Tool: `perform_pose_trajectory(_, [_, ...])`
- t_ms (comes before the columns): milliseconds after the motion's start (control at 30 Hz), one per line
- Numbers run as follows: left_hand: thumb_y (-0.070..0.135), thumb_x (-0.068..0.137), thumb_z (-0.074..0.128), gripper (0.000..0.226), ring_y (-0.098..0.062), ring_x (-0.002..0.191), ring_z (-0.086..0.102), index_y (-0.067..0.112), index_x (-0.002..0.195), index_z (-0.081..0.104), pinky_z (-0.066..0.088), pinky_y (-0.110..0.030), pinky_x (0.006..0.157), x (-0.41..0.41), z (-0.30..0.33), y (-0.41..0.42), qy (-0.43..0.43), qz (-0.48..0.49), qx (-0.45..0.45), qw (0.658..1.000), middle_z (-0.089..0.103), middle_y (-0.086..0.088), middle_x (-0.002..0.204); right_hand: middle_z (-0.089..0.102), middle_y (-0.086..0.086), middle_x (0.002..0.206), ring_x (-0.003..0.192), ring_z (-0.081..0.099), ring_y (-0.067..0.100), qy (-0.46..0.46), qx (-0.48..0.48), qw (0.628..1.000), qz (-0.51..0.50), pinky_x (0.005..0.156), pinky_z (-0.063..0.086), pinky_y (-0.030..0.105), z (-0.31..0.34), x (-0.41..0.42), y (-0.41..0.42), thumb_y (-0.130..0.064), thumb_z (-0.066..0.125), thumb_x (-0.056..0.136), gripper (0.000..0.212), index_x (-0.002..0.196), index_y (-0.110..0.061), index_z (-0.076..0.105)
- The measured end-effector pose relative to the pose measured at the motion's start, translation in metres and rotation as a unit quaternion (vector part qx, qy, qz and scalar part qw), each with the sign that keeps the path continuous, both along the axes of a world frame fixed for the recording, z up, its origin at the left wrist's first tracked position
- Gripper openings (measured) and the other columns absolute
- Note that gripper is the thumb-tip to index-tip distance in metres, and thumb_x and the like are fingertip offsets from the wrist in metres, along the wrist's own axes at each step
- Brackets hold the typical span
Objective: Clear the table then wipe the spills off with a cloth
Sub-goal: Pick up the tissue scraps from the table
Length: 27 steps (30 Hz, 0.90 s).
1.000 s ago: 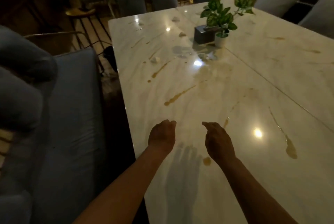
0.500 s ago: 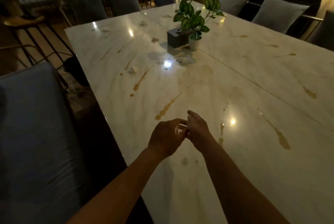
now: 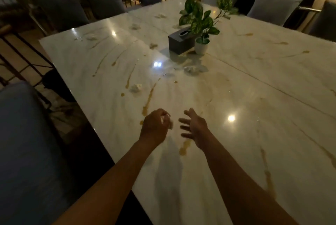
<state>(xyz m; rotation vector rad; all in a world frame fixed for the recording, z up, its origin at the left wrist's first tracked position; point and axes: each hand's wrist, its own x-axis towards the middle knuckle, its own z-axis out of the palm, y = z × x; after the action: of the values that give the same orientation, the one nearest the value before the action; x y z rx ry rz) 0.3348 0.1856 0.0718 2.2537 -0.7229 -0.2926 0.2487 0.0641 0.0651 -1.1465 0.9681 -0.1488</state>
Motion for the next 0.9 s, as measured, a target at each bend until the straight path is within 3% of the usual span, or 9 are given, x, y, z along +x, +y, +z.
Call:
perform_pose_trajectory(67, [0.021,0.096,0.054,0.012,-0.02,0.081,0.063,0.016,0.089,0.062,0.047,-0.029,0.07,0.045,-0.004,0.001,0.027,0.01,0.011,1.0,0.072,-0.002,0.086,0.065,0.009,0.121,0.107,0.06,0.031,0.067,-0.122,0.99,0.018,0.095,0.05,0.049,-0.006,0.031,-0.006,-0.048,0.031,0.104,0.047,0.125,-0.018,0.06])
perform_pose_trajectory(133, [0.019,0.093,0.056,0.012,-0.02,0.072,0.066,0.014,0.083,0.059,0.045,-0.022,0.058,0.087,-0.004,0.001,0.043,0.008,0.028,0.999,0.067,0.005,0.069,0.066,0.016,0.12,0.111,0.059,0.036,0.123,-0.28,0.95,0.064,0.096,0.045,0.043,-0.012,0.057,-0.011,-0.039,0.03,0.106,0.044,0.113,-0.01,0.064])
perform_pose_trajectory(200, [0.018,0.091,0.06,0.011,-0.023,0.073,0.065,0.011,0.084,0.063,0.039,-0.017,0.056,0.13,-0.004,-0.003,0.037,0.026,0.054,0.998,0.067,0.004,0.069,0.065,0.016,0.122,0.114,0.058,0.038,0.164,-0.353,0.917,0.09,0.092,0.04,0.038,-0.015,0.082,-0.016,-0.037,0.029,0.107,0.043,0.114,-0.012,0.064])
perform_pose_trajectory(300, [0.018,0.098,0.049,0.021,-0.036,0.093,0.066,0.009,0.095,0.068,0.045,-0.034,0.073,0.191,-0.014,-0.016,-0.027,0.043,0.117,0.992,0.073,-0.014,0.097,0.06,0.008,0.137,0.123,0.056,0.032,0.191,-0.389,0.894,0.119,0.1,0.04,0.035,-0.026,0.12,-0.029,-0.044,0.033,0.104,0.045,0.133,-0.023,0.06])
perform_pose_trajectory(400, [0.019,0.102,0.045,0.024,-0.036,0.101,0.065,0.009,0.117,0.059,0.048,-0.038,0.081,0.237,-0.029,-0.029,-0.082,-0.013,0.198,0.977,0.067,-0.015,0.11,0.054,0.006,0.143,0.129,0.051,0.029,0.211,-0.424,0.867,0.151,0.106,0.039,0.038,-0.04,0.155,-0.04,-0.046,0.032,0.104,0.047,0.141,-0.025,0.052])
perform_pose_trajectory(567, [0.059,0.101,0.043,0.059,-0.037,0.104,0.062,0.017,0.143,0.038,0.048,-0.041,0.082,0.278,-0.066,-0.056,-0.091,-0.07,0.298,0.947,0.054,-0.017,0.124,0.043,0.003,0.151,0.137,0.04,0.026,0.227,-0.49,0.824,0.17,0.109,0.035,0.041,-0.071,0.188,-0.059,-0.043,0.034,0.104,0.047,0.147,-0.027,0.044])
perform_pose_trajectory(667, [0.044,0.106,0.035,0.046,-0.039,0.103,0.062,0.012,0.14,0.038,0.047,-0.042,0.078,0.29,-0.087,-0.07,-0.094,-0.076,0.307,0.944,0.054,-0.017,0.12,0.038,0.003,0.154,0.139,0.035,0.025,0.243,-0.53,0.798,0.151,0.107,0.039,0.042,-0.08,0.199,-0.076,-0.041,0.037,0.103,0.048,0.149,-0.027,0.041])
perform_pose_trajectory(767, [0.036,0.105,0.024,0.043,-0.036,0.095,0.062,0.009,0.126,0.05,0.049,-0.039,0.073,0.302,-0.099,-0.097,-0.16,-0.085,0.286,0.941,0.057,-0.014,0.113,0.034,0.006,0.155,0.138,0.034,0.028,0.264,-0.583,0.758,0.122,0.102,0.042,0.043,-0.087,0.21,-0.115,-0.038,0.043,0.101,0.051,0.15,-0.024,0.038])
perform_pose_trajectory(900, [0.026,0.1,0.047,0.019,-0.036,0.089,0.061,0.01,0.107,0.055,0.036,-0.035,0.068,0.311,-0.091,-0.139,-0.162,-0.09,0.244,0.952,0.06,-0.015,0.101,0.021,0.011,0.161,0.141,0.03,0.035,0.31,-0.58,0.747,0.1,0.101,0.044,0.047,-0.09,0.234,-0.184,-0.037,0.047,0.099,0.061,0.155,-0.026,0.026])
